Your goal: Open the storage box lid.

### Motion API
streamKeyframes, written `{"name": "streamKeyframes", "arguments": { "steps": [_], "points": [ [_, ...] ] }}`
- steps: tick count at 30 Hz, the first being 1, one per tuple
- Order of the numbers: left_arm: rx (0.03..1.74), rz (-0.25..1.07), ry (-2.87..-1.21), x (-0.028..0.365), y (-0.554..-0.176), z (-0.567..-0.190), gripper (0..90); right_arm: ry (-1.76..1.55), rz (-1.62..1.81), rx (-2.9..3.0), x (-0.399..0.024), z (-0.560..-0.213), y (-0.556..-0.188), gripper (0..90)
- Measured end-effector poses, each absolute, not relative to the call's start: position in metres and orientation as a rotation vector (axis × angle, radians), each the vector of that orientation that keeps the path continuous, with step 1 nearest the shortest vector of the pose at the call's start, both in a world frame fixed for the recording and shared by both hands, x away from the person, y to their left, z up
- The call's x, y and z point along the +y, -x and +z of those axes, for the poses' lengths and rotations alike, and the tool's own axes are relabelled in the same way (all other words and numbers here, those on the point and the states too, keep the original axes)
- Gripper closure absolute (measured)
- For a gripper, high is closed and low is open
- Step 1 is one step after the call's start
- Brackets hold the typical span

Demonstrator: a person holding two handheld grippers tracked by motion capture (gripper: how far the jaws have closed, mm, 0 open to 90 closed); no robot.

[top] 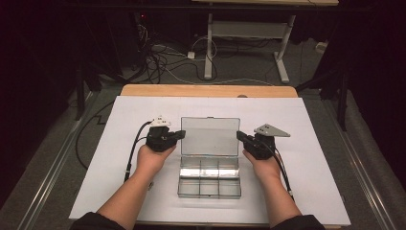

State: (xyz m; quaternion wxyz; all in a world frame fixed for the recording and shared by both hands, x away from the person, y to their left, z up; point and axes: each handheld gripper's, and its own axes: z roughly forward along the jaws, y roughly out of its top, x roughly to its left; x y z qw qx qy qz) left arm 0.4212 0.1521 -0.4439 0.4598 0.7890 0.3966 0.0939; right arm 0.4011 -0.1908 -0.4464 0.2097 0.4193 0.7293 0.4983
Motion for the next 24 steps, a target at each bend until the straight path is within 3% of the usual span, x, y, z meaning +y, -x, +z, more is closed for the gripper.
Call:
{"name": "streamKeyframes", "arguments": {
  "steps": [24],
  "points": [
    [1.055, 0.190, -2.051, 0.148, -0.433, -0.464, 86.9, -1.256, 1.245, 2.124, -0.187, -0.468, -0.413, 90.0]
  ]
}}
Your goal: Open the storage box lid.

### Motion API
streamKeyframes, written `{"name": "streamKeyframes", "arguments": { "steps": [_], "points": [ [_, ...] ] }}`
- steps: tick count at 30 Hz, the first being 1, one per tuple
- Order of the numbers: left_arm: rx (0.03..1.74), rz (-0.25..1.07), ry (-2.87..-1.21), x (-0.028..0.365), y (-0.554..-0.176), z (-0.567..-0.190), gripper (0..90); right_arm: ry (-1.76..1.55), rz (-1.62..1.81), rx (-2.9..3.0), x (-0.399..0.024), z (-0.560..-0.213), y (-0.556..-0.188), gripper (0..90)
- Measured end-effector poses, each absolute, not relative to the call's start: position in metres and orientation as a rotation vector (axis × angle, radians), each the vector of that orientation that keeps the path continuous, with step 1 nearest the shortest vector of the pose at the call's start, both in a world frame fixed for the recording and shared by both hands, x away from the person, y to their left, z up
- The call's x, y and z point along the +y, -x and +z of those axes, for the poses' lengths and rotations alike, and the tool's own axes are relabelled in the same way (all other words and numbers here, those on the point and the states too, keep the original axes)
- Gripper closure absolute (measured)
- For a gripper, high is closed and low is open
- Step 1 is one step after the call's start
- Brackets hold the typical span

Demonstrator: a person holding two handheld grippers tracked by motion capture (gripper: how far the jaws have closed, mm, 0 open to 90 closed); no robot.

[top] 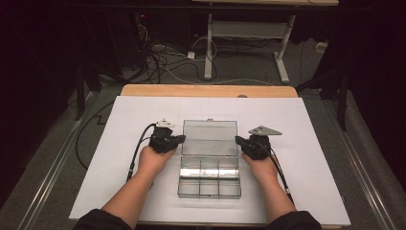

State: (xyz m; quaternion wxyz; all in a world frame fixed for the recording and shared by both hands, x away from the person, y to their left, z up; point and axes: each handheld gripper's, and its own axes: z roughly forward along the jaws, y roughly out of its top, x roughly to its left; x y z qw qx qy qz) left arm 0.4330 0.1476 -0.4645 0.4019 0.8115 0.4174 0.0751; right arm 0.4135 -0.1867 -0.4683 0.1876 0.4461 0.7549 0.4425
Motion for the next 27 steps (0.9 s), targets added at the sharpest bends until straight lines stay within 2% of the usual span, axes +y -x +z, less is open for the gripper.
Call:
{"name": "streamKeyframes", "arguments": {
  "steps": [14, 27],
  "points": [
    [1.103, 0.155, -2.142, 0.1424, -0.4353, -0.4740, 86.9, -1.293, 1.136, 2.183, -0.1846, -0.4752, -0.4148, 90.0],
    [1.111, 0.185, -2.197, 0.1444, -0.4294, -0.4699, 86.7, -1.306, 1.011, 2.230, -0.1858, -0.4766, -0.4107, 90.0]
  ]
}}
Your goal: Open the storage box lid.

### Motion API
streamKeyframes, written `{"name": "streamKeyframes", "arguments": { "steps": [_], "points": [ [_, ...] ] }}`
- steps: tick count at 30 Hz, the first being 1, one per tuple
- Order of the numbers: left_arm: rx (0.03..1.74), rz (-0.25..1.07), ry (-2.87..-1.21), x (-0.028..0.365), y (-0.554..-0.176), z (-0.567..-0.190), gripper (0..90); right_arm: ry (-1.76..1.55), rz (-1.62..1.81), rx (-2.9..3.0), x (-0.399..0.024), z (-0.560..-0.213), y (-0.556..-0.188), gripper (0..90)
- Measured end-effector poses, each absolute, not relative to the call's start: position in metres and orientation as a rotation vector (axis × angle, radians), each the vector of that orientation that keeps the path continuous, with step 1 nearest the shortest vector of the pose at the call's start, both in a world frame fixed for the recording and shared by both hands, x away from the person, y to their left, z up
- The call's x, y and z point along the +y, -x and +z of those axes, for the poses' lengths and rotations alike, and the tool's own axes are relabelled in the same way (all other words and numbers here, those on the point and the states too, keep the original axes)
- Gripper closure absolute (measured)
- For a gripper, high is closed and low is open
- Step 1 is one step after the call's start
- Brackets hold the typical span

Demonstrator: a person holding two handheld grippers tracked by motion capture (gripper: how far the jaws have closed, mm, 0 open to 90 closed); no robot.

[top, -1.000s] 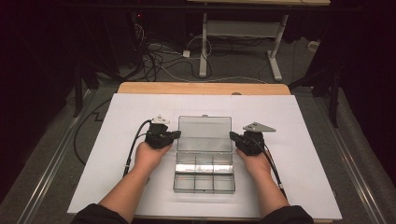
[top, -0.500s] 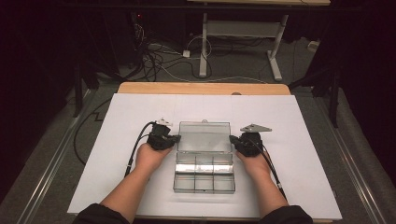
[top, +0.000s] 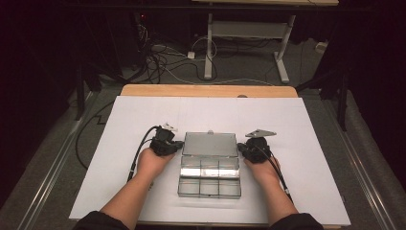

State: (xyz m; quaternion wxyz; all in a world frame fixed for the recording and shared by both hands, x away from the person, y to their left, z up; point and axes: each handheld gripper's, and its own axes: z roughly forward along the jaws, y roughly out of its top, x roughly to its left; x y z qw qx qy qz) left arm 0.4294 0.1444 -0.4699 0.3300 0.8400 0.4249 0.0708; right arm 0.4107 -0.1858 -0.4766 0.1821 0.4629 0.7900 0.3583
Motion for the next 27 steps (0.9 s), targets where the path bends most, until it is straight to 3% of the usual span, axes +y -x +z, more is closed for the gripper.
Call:
{"name": "streamKeyframes", "arguments": {
  "steps": [27],
  "points": [
    [1.040, 0.210, -2.075, 0.182, -0.372, -0.455, 86.7, -1.303, 1.188, 2.117, -0.234, -0.471, -0.350, 90.0]
  ]
}}
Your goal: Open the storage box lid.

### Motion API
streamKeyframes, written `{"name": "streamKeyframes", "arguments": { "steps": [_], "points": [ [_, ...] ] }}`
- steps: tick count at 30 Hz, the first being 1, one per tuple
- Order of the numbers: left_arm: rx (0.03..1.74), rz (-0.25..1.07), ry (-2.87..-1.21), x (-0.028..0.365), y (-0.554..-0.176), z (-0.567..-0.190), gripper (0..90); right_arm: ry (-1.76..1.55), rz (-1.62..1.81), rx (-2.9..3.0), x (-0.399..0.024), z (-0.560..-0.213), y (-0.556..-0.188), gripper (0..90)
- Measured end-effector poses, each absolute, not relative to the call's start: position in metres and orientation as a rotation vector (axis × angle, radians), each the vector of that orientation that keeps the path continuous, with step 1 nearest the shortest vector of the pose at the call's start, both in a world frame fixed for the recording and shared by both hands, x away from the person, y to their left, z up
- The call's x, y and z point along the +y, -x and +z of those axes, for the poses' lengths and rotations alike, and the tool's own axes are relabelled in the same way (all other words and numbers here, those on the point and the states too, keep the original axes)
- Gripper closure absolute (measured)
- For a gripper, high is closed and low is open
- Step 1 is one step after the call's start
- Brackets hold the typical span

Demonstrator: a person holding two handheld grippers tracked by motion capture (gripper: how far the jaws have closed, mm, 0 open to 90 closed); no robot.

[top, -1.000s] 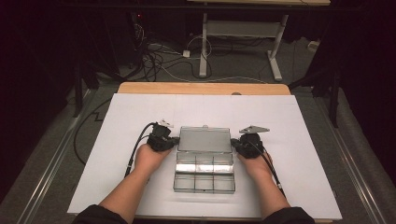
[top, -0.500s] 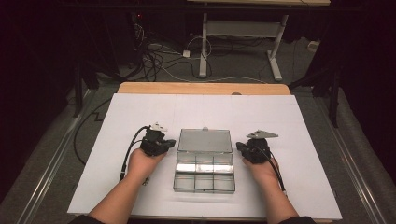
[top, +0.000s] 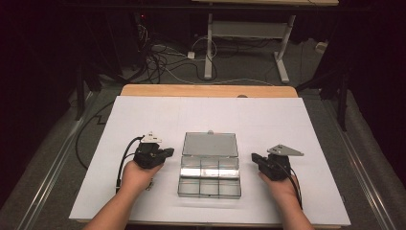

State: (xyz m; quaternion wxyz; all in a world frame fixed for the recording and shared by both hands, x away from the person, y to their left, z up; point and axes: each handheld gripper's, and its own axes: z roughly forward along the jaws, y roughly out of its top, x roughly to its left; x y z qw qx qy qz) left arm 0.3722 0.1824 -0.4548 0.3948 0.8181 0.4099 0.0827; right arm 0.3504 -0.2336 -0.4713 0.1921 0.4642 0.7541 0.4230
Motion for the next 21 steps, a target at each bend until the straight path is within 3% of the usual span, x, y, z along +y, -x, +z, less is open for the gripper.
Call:
{"name": "streamKeyframes", "arguments": {
  "steps": [13, 16, 21],
  "points": [
    [0.965, 0.194, -2.077, 0.194, -0.331, -0.453, 83.7, -1.227, 1.218, 2.123, -0.248, -0.458, -0.305, 87.5],
    [0.930, 0.185, -2.058, 0.200, -0.321, -0.453, 78.0, -1.223, 1.232, 2.126, -0.249, -0.457, -0.293, 77.4],
    [0.903, 0.184, -2.060, 0.206, -0.313, -0.456, 50.9, -1.230, 1.258, 2.113, -0.253, -0.461, -0.285, 50.3]
  ]
}}
